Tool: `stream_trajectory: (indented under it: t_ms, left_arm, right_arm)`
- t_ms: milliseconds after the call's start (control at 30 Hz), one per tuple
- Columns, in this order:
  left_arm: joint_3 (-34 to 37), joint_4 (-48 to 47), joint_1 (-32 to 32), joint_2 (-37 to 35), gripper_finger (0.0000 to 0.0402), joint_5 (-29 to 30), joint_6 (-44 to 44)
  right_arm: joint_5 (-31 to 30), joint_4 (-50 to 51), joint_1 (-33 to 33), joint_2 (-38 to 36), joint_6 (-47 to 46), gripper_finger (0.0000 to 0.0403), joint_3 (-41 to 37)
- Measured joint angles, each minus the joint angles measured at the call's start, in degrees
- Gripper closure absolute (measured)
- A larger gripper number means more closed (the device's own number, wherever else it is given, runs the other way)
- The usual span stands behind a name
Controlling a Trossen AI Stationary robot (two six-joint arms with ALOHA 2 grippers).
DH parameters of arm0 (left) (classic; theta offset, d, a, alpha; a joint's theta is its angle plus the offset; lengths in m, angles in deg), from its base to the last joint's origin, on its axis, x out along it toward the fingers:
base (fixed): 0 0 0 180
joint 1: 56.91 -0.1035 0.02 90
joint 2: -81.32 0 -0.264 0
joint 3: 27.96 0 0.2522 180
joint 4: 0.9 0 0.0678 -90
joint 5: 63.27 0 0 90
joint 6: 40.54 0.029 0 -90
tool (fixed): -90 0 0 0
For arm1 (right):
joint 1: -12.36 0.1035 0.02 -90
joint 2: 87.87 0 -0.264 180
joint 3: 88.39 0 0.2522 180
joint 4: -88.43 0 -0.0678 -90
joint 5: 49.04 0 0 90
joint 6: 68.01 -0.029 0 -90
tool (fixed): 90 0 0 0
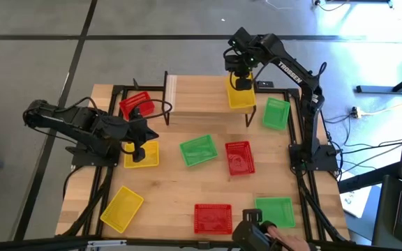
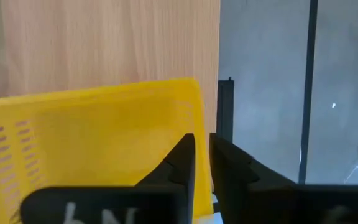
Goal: Stack baskets on shelf by color
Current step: Put the top right yellow bin on the shelf
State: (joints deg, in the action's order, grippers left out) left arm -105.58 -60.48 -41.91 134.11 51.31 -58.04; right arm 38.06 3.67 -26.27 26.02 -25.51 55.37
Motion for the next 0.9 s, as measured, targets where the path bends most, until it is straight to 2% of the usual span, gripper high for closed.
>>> stream_trajectory:
  t_ms: [333,500,533,600,667,733,900]
  left_arm:
    - [0.00,-0.04,0.00,0.00,0.0401,-0.02,0.00]
    - [0.00,-0.07,0.00,0.00,0.0401,-0.02,0.00]
    - [0.00,-0.09,0.00,0.00,0.0401,-0.02,0.02]
    - [0.01,-0.11,0.00,0.00,0.0401,-0.02,0.02]
    - [0.00,-0.24,0.00,0.00,0.0401,-0.02,0.02]
    - [0.00,-0.36,0.00,0.00,0.0401,-0.02,0.02]
    - [0.00,-1.39,0.01,0.00,0.0401,-0.04,0.00]
  right_arm:
    - [-0.15,-0.66,1.34,-1.00,-0.68,0.0341,0.76]
    - [0.19,4.47,3.20,-3.65,-9.74,0.0341,3.99]
    - [1.36,6.05,3.54,-4.35,-13.38,0.0341,4.17]
    - [8.25,8.14,4.06,-5.15,-20.12,0.0341,4.00]
    - [16.39,8.66,4.97,-5.12,-23.61,0.0341,3.78]
    - [19.66,7.92,6.66,-4.30,-24.83,0.0342,3.76]
    - [13.66,4.96,9.31,-1.04,-28.38,0.0373,3.69]
